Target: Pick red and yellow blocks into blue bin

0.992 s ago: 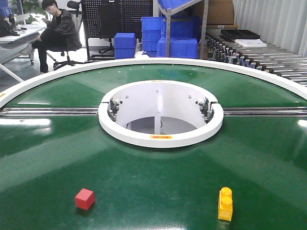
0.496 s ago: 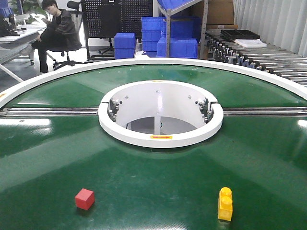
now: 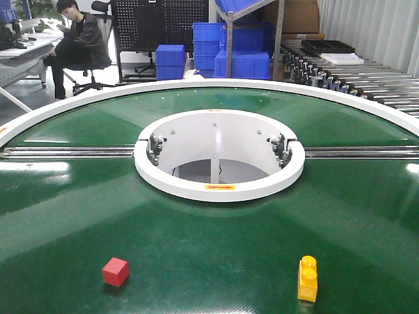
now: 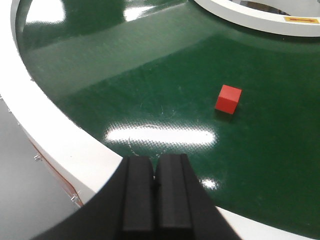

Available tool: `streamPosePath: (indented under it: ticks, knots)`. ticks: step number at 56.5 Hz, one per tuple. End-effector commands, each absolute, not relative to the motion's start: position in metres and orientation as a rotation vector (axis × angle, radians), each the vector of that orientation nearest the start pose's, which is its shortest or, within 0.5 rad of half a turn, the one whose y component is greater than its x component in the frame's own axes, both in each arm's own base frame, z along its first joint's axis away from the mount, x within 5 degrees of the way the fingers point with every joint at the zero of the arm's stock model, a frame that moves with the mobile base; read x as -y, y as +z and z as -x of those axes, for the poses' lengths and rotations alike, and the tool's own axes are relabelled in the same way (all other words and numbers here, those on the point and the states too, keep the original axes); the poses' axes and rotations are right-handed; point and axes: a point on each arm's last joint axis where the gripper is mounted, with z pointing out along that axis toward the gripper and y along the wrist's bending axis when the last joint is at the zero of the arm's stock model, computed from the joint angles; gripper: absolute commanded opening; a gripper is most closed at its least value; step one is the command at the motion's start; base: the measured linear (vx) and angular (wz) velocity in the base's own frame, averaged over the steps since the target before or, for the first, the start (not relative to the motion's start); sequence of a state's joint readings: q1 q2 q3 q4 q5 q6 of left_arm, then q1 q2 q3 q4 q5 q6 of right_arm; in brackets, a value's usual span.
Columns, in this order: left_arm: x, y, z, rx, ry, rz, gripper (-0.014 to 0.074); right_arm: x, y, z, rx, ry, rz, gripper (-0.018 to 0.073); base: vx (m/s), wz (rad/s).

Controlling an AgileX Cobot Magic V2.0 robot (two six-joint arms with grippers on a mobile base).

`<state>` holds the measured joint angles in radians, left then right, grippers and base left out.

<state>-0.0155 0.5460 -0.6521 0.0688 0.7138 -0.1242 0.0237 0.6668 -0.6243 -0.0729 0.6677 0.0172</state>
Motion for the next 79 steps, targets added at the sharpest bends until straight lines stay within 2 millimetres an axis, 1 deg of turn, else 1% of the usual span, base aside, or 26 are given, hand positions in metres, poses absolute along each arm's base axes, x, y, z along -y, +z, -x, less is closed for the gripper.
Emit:
streamPosePath:
  ticks: [1, 5, 8, 14, 16, 18, 22, 26, 29, 33, 38, 40, 50, 57, 64, 72, 74, 79]
  knots:
    - [-0.002, 0.342, -0.105, -2.0, -0.018, 0.077, 0.0031, 0.001, 0.319, -0.137, -2.135, -0.083, 0.094, 0.0072, 0.0, 0.0]
    - [-0.001, 0.341, -0.108, -2.012, -0.021, 0.076, 0.0096, -0.001, 0.316, -0.142, -2.15, -0.057, 0.105, 0.0169, 0.0, 0.0]
    - [0.0, 0.341, -0.109, -2.009, -0.034, 0.066, 0.0163, -0.004, 0.315, -0.145, -2.153, -0.036, 0.124, 0.0273, 0.0, 0.0]
    - [0.007, 0.342, -0.112, -1.996, -0.065, -0.004, 0.0345, -0.007, 0.315, -0.151, -2.136, 0.009, 0.128, 0.048, 0.0, 0.0]
    - [0.011, 0.342, -0.112, -1.994, -0.082, -0.05, 0.0417, -0.008, 0.315, -0.154, -2.144, 0.022, 0.124, 0.0541, 0.0, 0.0]
    - [0.013, 0.342, -0.112, -1.992, -0.095, -0.071, 0.047, -0.008, 0.316, -0.157, -2.16, 0.028, 0.127, 0.0596, 0.0, 0.0]
    - [0.019, 0.343, -0.111, -1.983, -0.128, -0.123, 0.0552, -0.01, 0.319, -0.168, -2.203, 0.05, 0.131, 0.068, 0.0, 0.0]
    - [0.023, 0.343, -0.11, -1.981, -0.155, -0.167, 0.0599, -0.012, 0.323, -0.182, -2.25, 0.071, 0.153, 0.0725, 0.0, 0.0]
    - [0.026, 0.343, -0.11, -1.979, -0.166, -0.189, 0.0619, -0.014, 0.326, -0.193, -2.277, 0.087, 0.177, 0.0727, 0.0, 0.0]
    - [0.027, 0.342, -0.109, -1.979, -0.169, -0.209, 0.0617, -0.021, 0.326, -0.211, -2.317, 0.1, 0.235, 0.072, 0.0, 0.0]
    - [0.028, 0.342, -0.109, -1.981, -0.171, -0.213, 0.0599, -0.035, 0.32, -0.234, -2.359, 0.09, 0.331, 0.0707, 0.0, 0.0]
    - [0.028, 0.342, -0.109, -1.981, -0.171, -0.213, 0.059, -0.04, 0.317, -0.244, -2.371, 0.078, 0.34, 0.0703, 0.0, 0.0]
    - [0.028, 0.342, -0.109, -1.981, -0.171, -0.213, 0.0553, -0.056, 0.306, -0.298, -2.437, 0.06, 0.241, 0.0687, 0.0, 0.0]
    - [0.028, 0.342, -0.109, -1.981, -0.171, -0.213, 0.0537, -0.062, 0.298, -0.333, -2.467, 0.072, 0.184, 0.0681, 0.0, 0.0]
    - [0.028, 0.342, -0.109, -1.981, -0.171, -0.213, 0.0534, -0.066, 0.285, -0.369, -2.518, 0.048, 0.126, 0.067, 0.0, 0.0]
    - [0.028, 0.342, -0.109, -1.981, -0.171, -0.213, 0.0534, -0.069, 0.268, -0.4, -2.561, 0.01, 0.092, 0.0655, 0.0, 0.0]
    - [0.028, 0.342, -0.109, -1.981, -0.172, -0.213, 0.0534, -0.069, 0.261, -0.407, -2.576, -0.008, 0.082, 0.0649, 0.0, 0.0]
    - [0.028, 0.342, -0.109, -1.983, -0.172, -0.213, 0.0534, -0.07, 0.251, -0.419, -2.602, -0.037, 0.057, 0.0634, 0.0, 0.0]
